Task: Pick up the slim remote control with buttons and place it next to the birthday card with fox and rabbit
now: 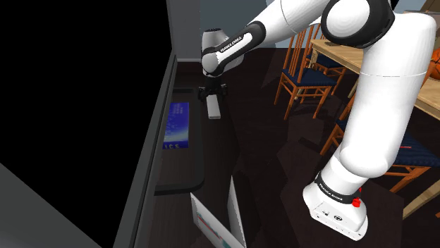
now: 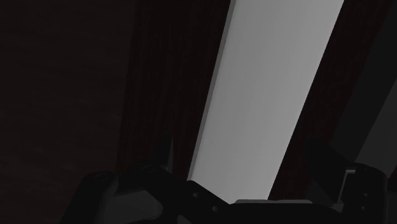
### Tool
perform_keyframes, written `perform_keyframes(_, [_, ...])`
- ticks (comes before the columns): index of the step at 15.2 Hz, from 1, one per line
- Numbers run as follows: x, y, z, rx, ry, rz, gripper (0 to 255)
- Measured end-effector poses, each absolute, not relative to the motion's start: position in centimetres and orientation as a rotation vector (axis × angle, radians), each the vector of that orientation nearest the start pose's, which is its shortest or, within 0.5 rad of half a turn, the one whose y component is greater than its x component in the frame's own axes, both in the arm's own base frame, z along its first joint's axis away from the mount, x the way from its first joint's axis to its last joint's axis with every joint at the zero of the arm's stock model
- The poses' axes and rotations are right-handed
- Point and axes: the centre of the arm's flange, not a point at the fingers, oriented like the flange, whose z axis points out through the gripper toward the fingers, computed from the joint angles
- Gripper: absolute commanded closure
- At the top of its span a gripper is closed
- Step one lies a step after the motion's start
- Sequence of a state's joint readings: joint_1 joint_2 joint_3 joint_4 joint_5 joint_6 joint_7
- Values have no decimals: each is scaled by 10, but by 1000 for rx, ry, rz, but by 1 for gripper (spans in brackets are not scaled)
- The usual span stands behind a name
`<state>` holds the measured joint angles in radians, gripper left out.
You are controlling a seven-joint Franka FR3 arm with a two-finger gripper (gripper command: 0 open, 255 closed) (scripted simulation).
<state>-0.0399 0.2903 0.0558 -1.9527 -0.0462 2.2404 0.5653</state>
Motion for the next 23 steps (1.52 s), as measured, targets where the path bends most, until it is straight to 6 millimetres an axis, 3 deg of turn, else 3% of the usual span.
perform_keyframes(1, [609,7,331,-3054,817,-6,255])
perform_keyframes(12, [609,7,333,-3054,818,-6,255])
perform_keyframes(23, [609,6,388,-3054,817,-6,255])
